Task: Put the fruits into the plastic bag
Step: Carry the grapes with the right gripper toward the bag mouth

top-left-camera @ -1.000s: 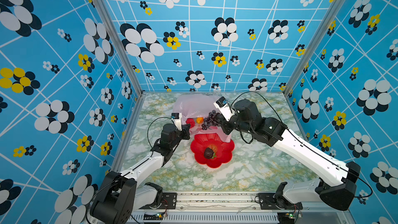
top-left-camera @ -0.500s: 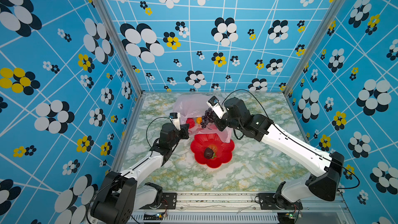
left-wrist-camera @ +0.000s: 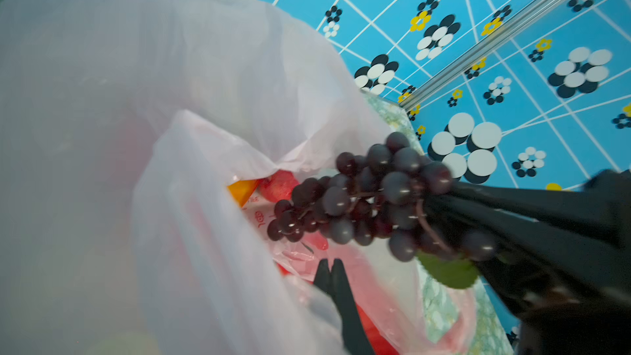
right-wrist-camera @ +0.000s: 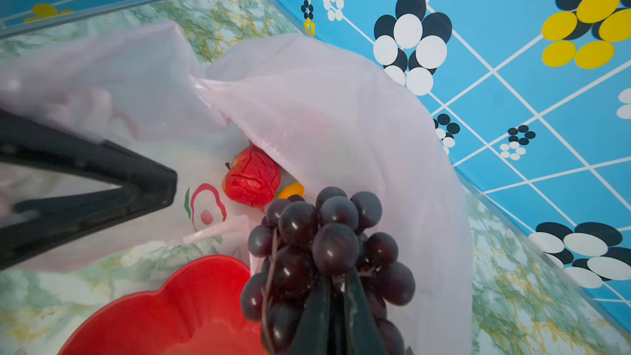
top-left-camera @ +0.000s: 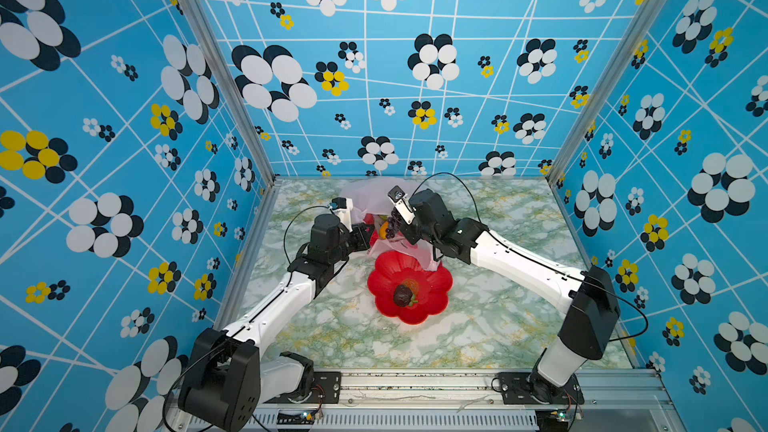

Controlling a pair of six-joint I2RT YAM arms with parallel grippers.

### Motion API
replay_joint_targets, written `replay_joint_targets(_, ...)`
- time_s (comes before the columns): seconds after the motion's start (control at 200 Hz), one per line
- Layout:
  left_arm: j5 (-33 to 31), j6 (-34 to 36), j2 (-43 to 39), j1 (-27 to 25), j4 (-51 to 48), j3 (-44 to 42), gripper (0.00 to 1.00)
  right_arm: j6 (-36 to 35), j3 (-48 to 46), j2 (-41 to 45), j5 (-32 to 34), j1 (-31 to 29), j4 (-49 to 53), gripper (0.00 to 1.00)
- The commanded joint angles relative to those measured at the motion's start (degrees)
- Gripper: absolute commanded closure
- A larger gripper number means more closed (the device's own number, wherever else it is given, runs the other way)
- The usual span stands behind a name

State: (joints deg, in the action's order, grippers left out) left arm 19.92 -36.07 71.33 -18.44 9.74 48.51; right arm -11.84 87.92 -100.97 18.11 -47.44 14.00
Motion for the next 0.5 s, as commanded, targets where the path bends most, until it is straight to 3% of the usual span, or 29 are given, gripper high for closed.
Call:
replay_joint_targets(0.0, 5.11, -3.02, 3.62, -0.2, -4.27, 7.19, 1.0, 0.39, 5.62, -2.22, 0.59, 0.18, -4.66, 0.96)
replay_joint_targets(0.185, 7.59, -6.29, 8.56, -0.31, -1.99, 11.51, 1.0, 5.3, 10.15, -6.79, -5.24, 0.16, -3.36, 0.96)
replay_joint_targets(0.495, 7.79, -6.82, 9.72, -0.43, -1.12, 12.59, 1.0, 15.38, 15.79, -12.23, -12.75, 2.43, 3.19, 0.96)
